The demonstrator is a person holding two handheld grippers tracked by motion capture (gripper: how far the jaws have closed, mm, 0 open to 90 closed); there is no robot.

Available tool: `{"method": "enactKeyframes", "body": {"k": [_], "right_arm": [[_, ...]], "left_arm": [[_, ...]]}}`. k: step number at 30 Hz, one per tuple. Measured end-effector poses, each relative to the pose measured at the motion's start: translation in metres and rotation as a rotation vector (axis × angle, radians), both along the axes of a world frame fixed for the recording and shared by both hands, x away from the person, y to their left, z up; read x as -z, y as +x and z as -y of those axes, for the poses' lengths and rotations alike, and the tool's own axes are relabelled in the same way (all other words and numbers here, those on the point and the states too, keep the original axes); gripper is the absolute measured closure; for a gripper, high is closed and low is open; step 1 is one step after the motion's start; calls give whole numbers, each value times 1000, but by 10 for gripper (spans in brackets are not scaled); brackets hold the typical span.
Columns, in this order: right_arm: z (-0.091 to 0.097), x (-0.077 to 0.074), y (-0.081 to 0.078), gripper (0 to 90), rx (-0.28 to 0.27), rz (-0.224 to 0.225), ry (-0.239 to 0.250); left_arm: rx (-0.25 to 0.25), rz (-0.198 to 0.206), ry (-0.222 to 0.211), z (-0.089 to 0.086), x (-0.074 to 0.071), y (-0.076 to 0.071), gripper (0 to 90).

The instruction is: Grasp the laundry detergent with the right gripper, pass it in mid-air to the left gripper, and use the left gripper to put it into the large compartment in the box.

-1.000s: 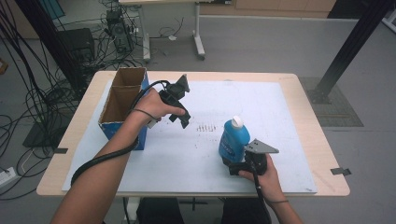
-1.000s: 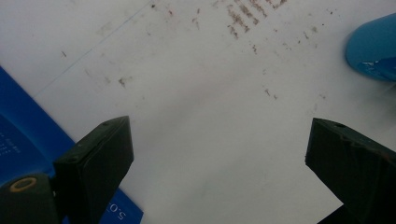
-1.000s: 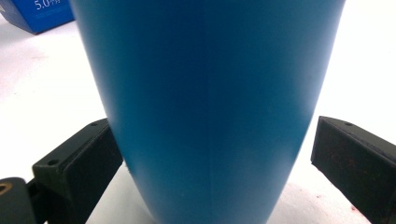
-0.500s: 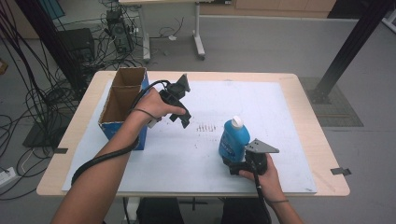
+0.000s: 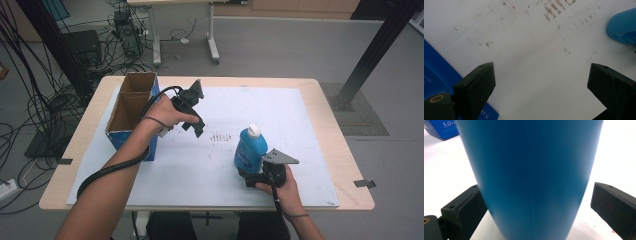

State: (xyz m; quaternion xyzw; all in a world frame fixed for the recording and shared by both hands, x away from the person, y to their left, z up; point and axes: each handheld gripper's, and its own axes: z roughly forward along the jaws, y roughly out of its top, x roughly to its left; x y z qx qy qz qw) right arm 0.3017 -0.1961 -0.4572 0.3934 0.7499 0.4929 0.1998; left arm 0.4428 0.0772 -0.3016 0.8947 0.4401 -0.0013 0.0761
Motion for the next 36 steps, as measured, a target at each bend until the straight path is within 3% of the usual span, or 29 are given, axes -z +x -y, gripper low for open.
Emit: {"method": "enactKeyframes", "body": {"k": [17, 36], "right_arm": [[-3, 1, 1, 19, 3, 9, 14], [-5, 2, 0, 156, 16, 36, 70]], "left_arm": [[0, 1, 2, -1, -1, -1, 83], [-5, -3, 4, -3, 0, -1, 88]]}}
